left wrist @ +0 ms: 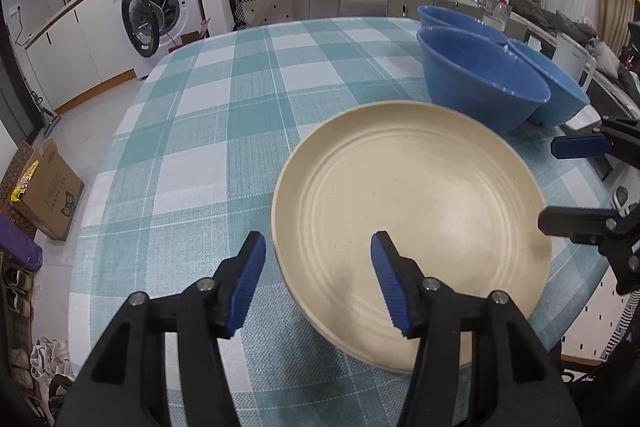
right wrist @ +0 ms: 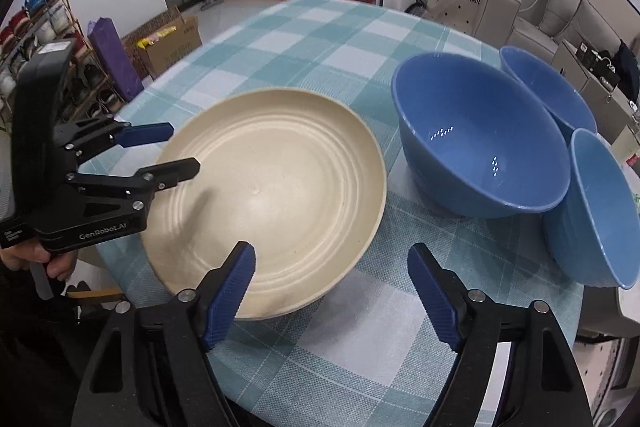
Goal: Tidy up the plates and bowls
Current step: 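Pull both grippers back from the plates toward the blue bowls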
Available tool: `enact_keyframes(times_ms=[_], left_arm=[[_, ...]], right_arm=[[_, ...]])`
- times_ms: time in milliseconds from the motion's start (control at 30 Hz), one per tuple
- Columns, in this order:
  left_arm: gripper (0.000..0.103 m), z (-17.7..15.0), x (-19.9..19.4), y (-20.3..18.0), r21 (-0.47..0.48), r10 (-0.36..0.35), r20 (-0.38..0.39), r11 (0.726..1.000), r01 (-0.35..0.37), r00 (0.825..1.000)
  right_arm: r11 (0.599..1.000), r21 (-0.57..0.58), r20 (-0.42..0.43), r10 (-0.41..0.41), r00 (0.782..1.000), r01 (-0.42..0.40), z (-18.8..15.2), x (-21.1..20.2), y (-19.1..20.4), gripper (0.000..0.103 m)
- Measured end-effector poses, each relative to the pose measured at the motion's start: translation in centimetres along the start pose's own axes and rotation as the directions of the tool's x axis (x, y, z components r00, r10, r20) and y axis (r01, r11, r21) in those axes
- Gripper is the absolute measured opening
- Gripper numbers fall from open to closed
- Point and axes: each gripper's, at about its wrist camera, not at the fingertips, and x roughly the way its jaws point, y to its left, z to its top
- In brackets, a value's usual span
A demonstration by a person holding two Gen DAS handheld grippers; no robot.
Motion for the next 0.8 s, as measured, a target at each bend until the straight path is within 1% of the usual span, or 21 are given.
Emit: enact_keyframes(times_ms=[67, 100, 133, 167, 200, 333, 433, 533, 633, 800], left_arm=[[0.067, 0.5, -0.7, 0.1, -0.013, -0.011, 0.024, 1.000, 0.011, 1.000], [0.086, 0.7, -1.0, 0.1, -0.019, -0.013, 0.036, 1.000, 0.013, 0.999], [0.099, 1.0, -1.5, 0.1, -0.026, -0.011, 0.060, 1.000, 0.013, 0.998], [0.102, 1.4, -2.0, 0.2, -0.031, -0.010, 0.089, 0.999, 0.013, 0.996], [0.102, 1.7, -2.3, 0.1, -0.032, -0.013, 0.104, 0.999, 0.016, 0.994], [0.103, 3.6, -3.4, -0.1, -0.019, -0.046, 0.125, 0.999, 0.049, 0.991], [0.103, 5.1, -4.2, -0.4, -0.008, -0.053, 0.154, 0.998, 0.055, 0.987], [0.103, 6.6, -4.9, -0.9, -0.004, -0.066, 0.178, 0.998, 0.068, 0.982], [0.103, 7.8, -5.1, -1.6, 0.009, -0.061, 0.198, 0.998, 0.060, 0.978], [0.103, 9.8, -4.9, -2.9, 0.037, -0.077, 0.213, 0.997, 0.071, 0.974]], right_arm=[[1.000, -0.005, 0.030, 0.007, 1.000, -0.007, 0.0, -0.9, -0.1, 0.087], [1.000, -0.003, 0.043, 0.013, 0.999, -0.013, 0.0, -1.4, -0.1, 0.089], [1.000, -0.001, 0.055, 0.019, 0.998, -0.019, 0.1, -1.9, -0.3, 0.091], [1.000, 0.002, 0.070, 0.022, 0.997, -0.023, 0.2, -2.4, -0.4, 0.093], [1.000, 0.006, 0.088, 0.023, 0.996, -0.023, 0.3, -3.0, -0.6, 0.096], [0.999, 0.030, 0.149, 0.030, 0.988, -0.034, 1.0, -5.3, -1.8, 0.101], [0.997, 0.059, 0.186, 0.028, 0.982, -0.040, 2.0, -6.8, -2.9, 0.102], [0.997, 0.077, 0.212, 0.006, 0.977, -0.023, 3.0, -8.1, -4.0, 0.102], [0.996, 0.086, 0.229, -0.011, 0.973, -0.009, 3.7, -9.2, -4.9, 0.102], [0.995, 0.097, 0.255, -0.042, 0.966, 0.017, 4.5, -10.5, -6.0, 0.102]])
